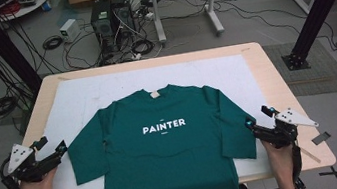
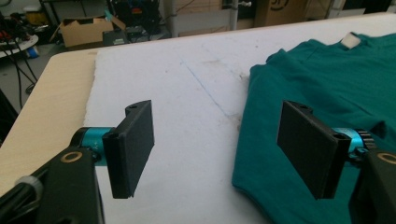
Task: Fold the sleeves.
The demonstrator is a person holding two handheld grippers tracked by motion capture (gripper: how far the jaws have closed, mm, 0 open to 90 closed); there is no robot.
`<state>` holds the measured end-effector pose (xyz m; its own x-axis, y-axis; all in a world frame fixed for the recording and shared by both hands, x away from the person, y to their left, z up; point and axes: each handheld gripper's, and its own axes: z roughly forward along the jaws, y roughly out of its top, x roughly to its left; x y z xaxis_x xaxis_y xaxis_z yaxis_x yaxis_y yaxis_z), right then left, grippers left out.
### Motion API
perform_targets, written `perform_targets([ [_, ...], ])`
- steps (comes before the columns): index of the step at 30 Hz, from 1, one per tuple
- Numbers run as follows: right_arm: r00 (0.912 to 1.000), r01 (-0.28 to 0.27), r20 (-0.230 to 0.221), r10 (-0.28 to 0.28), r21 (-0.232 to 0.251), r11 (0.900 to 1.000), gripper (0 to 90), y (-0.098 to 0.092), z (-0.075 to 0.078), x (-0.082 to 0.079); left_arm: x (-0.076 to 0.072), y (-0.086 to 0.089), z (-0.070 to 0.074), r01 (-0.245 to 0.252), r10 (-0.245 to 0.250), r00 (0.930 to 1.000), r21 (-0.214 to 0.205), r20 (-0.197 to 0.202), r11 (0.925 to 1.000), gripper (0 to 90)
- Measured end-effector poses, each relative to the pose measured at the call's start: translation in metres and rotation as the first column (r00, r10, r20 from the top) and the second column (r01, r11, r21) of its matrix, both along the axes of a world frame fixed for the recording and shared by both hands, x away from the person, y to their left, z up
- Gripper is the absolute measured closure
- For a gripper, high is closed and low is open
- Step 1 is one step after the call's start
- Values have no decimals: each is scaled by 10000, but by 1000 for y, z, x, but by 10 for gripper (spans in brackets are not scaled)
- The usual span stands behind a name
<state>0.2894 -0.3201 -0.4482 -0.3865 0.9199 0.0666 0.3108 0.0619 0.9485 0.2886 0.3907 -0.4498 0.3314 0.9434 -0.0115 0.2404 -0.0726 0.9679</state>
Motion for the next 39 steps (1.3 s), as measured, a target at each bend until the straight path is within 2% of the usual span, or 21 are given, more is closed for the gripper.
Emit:
perform_targets([
  [2, 9999, -48, 151, 50, -138, 9999, 253, 1, 0, 0, 0, 2, 0, 32, -32, 10000, -137, -28, 9999, 278],
  [5, 9999, -26, 142, 28, -124, 9999, 244, 1, 0, -1, 0, 2, 0, 84, -85, 9999, -190, -55, 9998, 278],
  [11, 9999, -16, 166, 18, -133, 9999, 237, 1, 0, -1, 0, 1, 0, 31, -31, 10000, -130, -53, 9999, 278],
  [17, 9998, 86, 185, -79, -391, 9992, 238, 3, 0, 0, 2, -1, 0, -260, 263, 9993, 101, -259, 9996, 281],
  [20, 9998, 198, -18, -199, -328, 9993, 239, 3, 0, 1, 2, 0, 0, -315, 314, 9990, -24, -305, 9995, 281],
  [23, 9998, 182, -117, -188, -489, 9986, 239, 5, 0, 2, 3, 2, 0, -323, 315, 9987, -208, -390, 9993, 282],
  [26, 9998, 159, -120, -168, -692, 9975, 239, 6, 0, 3, 2, 0, 0, -275, 274, 9991, -34, -333, 9996, 284],
  [29, 9998, 171, -123, -180, -688, 9975, 239, 6, 0, 2, 2, -2, 0, -229, 235, 9992, 187, -310, 9996, 298],
  [34, 9998, 144, -114, -151, -614, 9980, 239, 5, 0, 2, 5, -1, 0, -394, 397, 9975, 66, -584, 9992, 300],
  [39, 9998, 105, -146, -113, -542, 9985, 239, 5, 0, 2, 4, -2, 1, -423, 434, 9975, 210, -553, 9989, 302],
])
